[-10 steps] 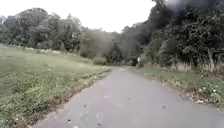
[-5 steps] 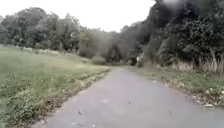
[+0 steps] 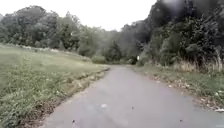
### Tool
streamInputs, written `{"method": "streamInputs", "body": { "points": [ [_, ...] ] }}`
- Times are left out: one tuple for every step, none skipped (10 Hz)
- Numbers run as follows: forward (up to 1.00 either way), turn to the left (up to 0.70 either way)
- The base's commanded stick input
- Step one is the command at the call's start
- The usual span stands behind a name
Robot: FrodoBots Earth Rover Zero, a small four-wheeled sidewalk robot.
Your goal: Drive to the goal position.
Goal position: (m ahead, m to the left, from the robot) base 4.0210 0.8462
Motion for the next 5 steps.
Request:
{"method": "streamInputs", "body": {
  "points": [
    [0.50,-0.45],
    [0.50,-0.47],
    [0.50,0.00],
    [0.50,0.00],
    [0.50,0.00]
  ]
}}
